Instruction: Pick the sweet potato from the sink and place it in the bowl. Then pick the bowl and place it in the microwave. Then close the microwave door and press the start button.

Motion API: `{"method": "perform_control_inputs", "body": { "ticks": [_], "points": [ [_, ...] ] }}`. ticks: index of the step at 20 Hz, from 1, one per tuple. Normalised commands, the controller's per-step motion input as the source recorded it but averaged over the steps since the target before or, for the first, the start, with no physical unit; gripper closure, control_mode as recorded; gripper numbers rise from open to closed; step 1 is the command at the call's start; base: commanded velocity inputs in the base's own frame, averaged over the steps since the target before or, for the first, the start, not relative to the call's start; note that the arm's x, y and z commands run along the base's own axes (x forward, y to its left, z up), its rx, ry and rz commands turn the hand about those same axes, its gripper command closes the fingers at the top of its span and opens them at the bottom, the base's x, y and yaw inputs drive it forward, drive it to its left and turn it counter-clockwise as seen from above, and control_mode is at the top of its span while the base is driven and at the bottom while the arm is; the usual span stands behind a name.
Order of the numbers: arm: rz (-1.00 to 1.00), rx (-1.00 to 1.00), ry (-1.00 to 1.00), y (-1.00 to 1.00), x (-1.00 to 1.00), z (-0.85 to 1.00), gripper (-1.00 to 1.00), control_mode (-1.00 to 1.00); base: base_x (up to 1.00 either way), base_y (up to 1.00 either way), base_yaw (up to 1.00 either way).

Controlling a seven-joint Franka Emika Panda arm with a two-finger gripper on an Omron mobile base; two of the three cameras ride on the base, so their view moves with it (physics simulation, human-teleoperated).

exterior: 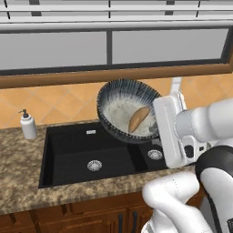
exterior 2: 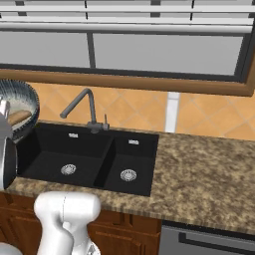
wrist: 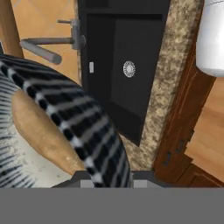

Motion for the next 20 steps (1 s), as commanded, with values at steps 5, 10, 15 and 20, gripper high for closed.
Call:
{"method": "perform_control_inputs", "body": {
  "ticks": [5, 10, 15, 20],
  "points": [
    [-0.19, 0.00, 0.00, -0.84, 0.04, 0.10, 1.00, -1.00, 0.00, 0.00, 0.00],
    [-0.06, 0.00, 0.00, -0.11, 0.04, 0.01, 1.00, -1.00, 0.00, 0.00, 0.00],
    [-0.04, 0.00, 0.00, 0.00, 0.00, 0.00, 1.00, -1.00, 0.00, 0.00, 0.00],
    [-0.08, 0.00, 0.00, 0.00, -0.02, 0.00, 1.00, 1.00, -0.21, 0.00, -0.55]
  ]
}}
